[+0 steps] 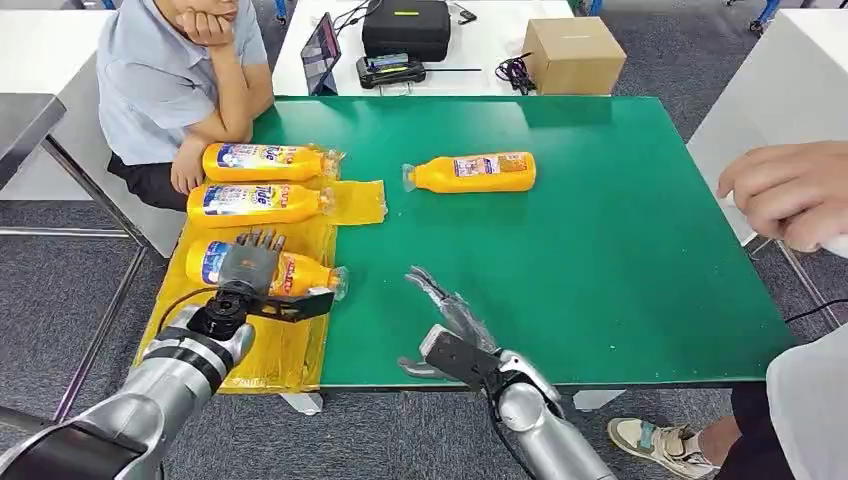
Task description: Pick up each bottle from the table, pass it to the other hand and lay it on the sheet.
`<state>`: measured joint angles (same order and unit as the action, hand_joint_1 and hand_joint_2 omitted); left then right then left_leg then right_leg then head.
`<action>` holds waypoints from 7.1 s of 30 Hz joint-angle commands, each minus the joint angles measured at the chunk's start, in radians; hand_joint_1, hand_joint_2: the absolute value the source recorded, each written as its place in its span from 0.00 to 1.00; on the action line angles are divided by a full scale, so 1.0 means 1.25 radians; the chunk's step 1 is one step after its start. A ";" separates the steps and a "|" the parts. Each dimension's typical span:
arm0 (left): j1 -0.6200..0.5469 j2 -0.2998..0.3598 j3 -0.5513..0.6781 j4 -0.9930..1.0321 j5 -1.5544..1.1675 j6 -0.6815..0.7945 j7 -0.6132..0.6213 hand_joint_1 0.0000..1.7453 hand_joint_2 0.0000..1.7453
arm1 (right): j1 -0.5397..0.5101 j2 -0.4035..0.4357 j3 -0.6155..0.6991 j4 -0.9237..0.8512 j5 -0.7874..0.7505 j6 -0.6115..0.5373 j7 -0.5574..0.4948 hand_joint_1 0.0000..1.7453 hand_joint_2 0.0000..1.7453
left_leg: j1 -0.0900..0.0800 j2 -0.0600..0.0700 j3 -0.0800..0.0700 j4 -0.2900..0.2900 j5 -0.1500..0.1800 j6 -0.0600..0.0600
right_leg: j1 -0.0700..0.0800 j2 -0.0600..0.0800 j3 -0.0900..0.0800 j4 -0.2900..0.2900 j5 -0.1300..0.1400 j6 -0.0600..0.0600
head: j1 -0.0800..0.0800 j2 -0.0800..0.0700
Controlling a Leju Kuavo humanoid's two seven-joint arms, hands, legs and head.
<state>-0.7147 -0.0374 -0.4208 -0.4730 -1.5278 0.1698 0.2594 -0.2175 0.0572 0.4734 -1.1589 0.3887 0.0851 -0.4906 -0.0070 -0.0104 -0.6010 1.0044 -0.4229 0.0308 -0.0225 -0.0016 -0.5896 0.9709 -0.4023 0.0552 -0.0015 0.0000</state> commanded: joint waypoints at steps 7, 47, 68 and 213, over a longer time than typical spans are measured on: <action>-0.029 -0.037 0.019 0.085 0.006 -0.033 -0.013 0.00 1.00 | -0.039 0.005 -0.016 0.051 0.001 0.003 -0.001 0.00 1.00 | 0.001 0.001 0.002 0.000 -0.001 -0.001 | 0.001 0.001 0.002 -0.001 0.000 -0.001 | 0.000 0.000; 0.008 -0.030 -0.032 -0.002 -0.034 0.050 0.036 0.00 1.00 | -0.007 -0.002 -0.035 0.038 0.011 -0.010 -0.004 0.00 1.00 | 0.001 0.001 0.001 0.000 -0.001 -0.001 | 0.001 0.001 0.001 0.000 0.000 -0.001 | 0.000 0.000; 0.140 0.049 -0.116 -0.316 -0.034 -0.070 0.022 0.00 1.00 | 0.078 -0.014 -0.092 -0.038 0.028 -0.023 -0.004 0.00 1.00 | 0.001 0.001 0.001 0.000 -0.002 -0.001 | 0.001 0.001 0.000 0.000 -0.001 -0.002 | 0.000 0.000; 0.593 -0.056 -0.057 -0.841 0.673 0.312 -0.480 0.00 1.00 | 0.063 -0.103 -0.158 0.071 0.590 -0.436 0.240 0.00 1.00 | 0.001 0.002 0.002 -0.001 -0.003 -0.002 | 0.001 0.001 0.001 -0.002 -0.001 -0.002 | 0.000 0.000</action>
<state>0.0682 -0.1228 -0.4673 -1.5801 -0.6962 0.5688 -0.3433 -0.0590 -0.0755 0.2518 -1.2204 1.1349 -0.4765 -0.1843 -0.0072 -0.0097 -0.6037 1.0043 -0.4245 0.0305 -0.0224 -0.0012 -0.5929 0.9699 -0.4030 0.0551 -0.0015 0.0000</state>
